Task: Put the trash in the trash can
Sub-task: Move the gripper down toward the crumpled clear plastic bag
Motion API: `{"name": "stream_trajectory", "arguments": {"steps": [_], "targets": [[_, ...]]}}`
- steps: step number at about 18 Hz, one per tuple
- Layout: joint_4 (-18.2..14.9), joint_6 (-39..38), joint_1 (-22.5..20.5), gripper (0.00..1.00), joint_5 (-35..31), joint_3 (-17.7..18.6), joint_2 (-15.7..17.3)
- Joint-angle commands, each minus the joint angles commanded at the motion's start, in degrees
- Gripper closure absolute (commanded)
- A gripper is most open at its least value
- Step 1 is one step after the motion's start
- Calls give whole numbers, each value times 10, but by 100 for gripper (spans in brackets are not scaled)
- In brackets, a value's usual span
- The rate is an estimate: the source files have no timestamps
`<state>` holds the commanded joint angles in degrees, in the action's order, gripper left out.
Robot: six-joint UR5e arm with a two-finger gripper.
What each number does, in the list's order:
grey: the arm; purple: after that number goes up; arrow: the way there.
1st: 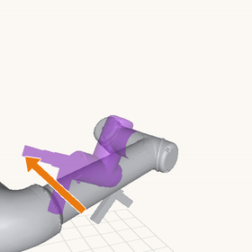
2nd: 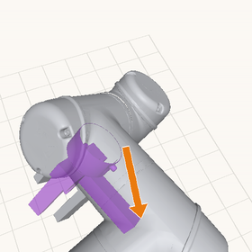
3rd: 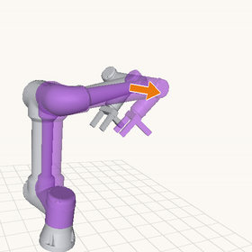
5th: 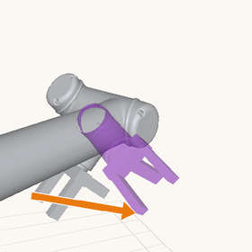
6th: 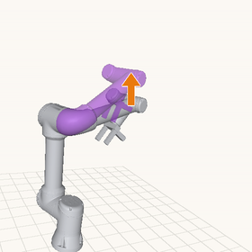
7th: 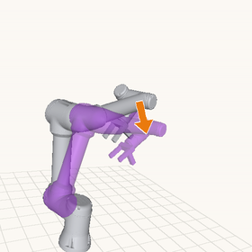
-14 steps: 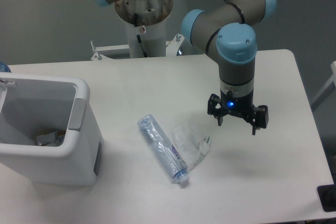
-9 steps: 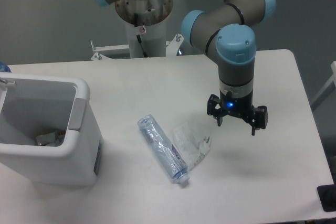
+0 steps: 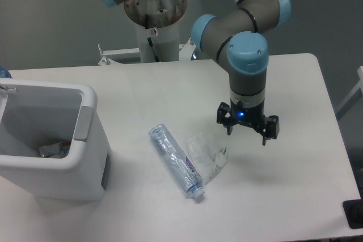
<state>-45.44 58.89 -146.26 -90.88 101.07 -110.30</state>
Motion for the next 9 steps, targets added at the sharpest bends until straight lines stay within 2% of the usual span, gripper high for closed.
{"name": "stream_trajectory", "arguments": {"steps": [9], "targets": [[-5,-39,45,0,-4,62,-2]]}}
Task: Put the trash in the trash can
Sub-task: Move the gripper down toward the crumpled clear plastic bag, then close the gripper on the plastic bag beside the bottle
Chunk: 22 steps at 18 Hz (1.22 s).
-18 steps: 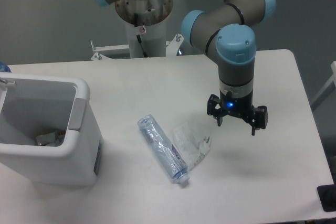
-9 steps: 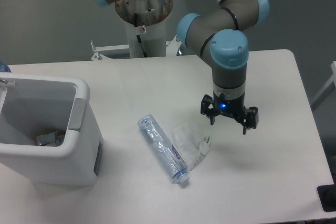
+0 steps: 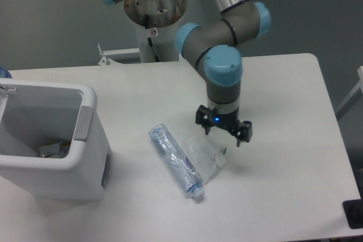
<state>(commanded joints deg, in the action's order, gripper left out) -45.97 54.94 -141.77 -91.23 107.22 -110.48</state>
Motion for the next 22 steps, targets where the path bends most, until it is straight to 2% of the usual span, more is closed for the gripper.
{"name": "stream_trajectory", "arguments": {"steps": [6,7,9,11,12,19,22], "targets": [[7,-22,9,0,1,0,-29],[8,-22,9,10,1,-5,-35],[7,-23,9,47,2,-10,-37],[7,-25,9,92,2,-11,-37],[7,-23,9,100,3,-11,-37],[1,-28,4,100,9,-32,-21],[1,-27,-24,100,10,-47,-13]]}}
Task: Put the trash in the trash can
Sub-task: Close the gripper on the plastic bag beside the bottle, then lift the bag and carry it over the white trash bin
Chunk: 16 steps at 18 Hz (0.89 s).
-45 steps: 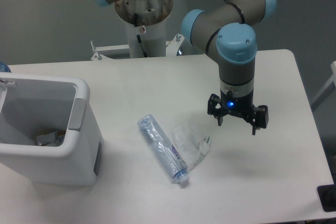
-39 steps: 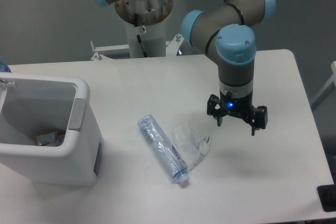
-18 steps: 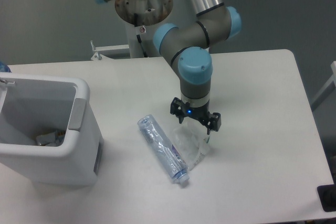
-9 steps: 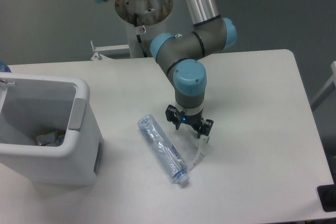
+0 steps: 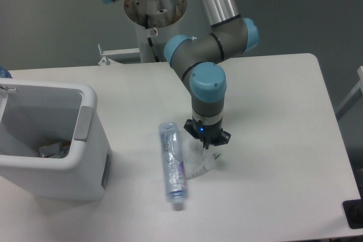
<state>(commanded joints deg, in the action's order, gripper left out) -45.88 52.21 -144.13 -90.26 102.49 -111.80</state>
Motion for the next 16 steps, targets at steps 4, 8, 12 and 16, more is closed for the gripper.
{"name": "stream_trajectory", "arguments": {"steps": [4,8,12,16], "targets": [[-1,-24,-2,100,13,-33,4],[-1,-71,-2,100,78,-64,4],[-1,-119,1,100,135,-83,14],[0,-156,9,100,177,-94,42]]}}
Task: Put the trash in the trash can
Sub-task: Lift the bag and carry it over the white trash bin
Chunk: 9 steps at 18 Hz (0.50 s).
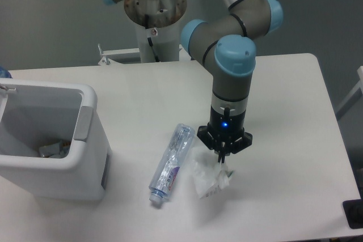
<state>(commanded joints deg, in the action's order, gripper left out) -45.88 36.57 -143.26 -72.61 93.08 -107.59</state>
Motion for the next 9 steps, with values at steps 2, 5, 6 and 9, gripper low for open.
{"name": "stream_trajectory", "arguments": {"steps": [2,5,6,9], "targets": [[0,-19,7,100,22,-4,16],[0,-40,13,100,45,-5,37],[0,-41,21,100,50,-5,42],[0,-47,40,100,53,-5,62]]}}
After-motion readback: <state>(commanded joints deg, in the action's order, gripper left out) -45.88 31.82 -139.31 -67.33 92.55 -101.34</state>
